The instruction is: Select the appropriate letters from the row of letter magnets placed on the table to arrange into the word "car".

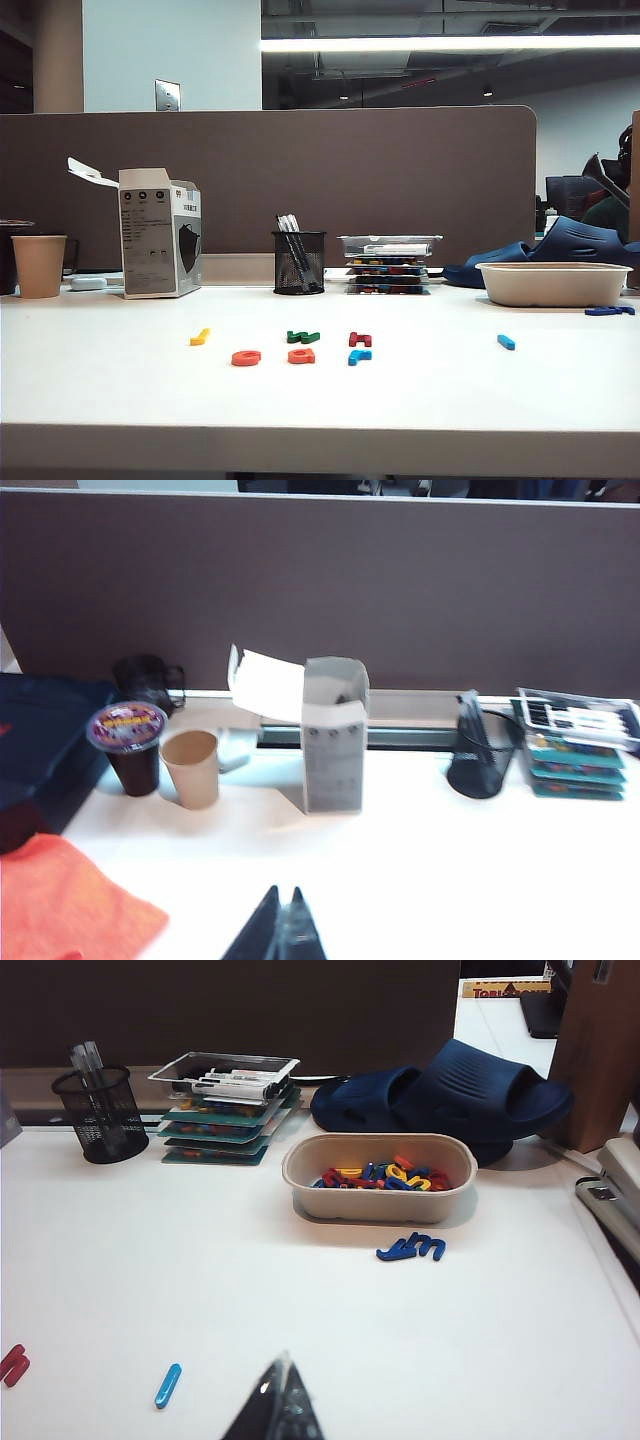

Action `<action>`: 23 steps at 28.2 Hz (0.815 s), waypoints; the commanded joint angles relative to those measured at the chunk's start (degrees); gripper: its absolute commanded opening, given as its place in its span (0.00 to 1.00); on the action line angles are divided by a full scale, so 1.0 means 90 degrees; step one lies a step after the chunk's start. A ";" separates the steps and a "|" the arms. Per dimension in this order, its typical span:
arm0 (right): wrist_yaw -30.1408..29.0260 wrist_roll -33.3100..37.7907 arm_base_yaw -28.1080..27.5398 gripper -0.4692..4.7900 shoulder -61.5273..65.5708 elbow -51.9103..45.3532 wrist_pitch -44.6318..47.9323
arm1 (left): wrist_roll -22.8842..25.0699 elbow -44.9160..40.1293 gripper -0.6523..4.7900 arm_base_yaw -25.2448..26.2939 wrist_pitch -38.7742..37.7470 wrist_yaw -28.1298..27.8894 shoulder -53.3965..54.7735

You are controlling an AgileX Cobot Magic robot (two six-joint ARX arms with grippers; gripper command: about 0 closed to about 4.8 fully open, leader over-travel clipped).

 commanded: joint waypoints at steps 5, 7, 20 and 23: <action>0.0158 0.0112 0.0002 0.08 -0.0488 -0.0352 0.0464 | -0.0304 -0.1814 0.11 0.0007 0.0340 -0.0005 -0.2142; 0.0158 0.0117 0.0005 0.08 -0.0595 -0.0517 0.0707 | -0.0357 -0.2382 0.11 0.0005 0.0495 0.0012 -0.2715; 0.0155 0.0078 0.0000 0.08 -0.0736 -0.1387 0.1545 | -0.0476 -0.4626 0.11 0.0002 0.1729 0.0032 -0.4228; 0.0228 0.0061 -0.0002 0.08 -0.0777 -0.1668 0.1858 | -0.0525 -0.5127 0.11 0.0000 0.2176 0.0029 -0.4255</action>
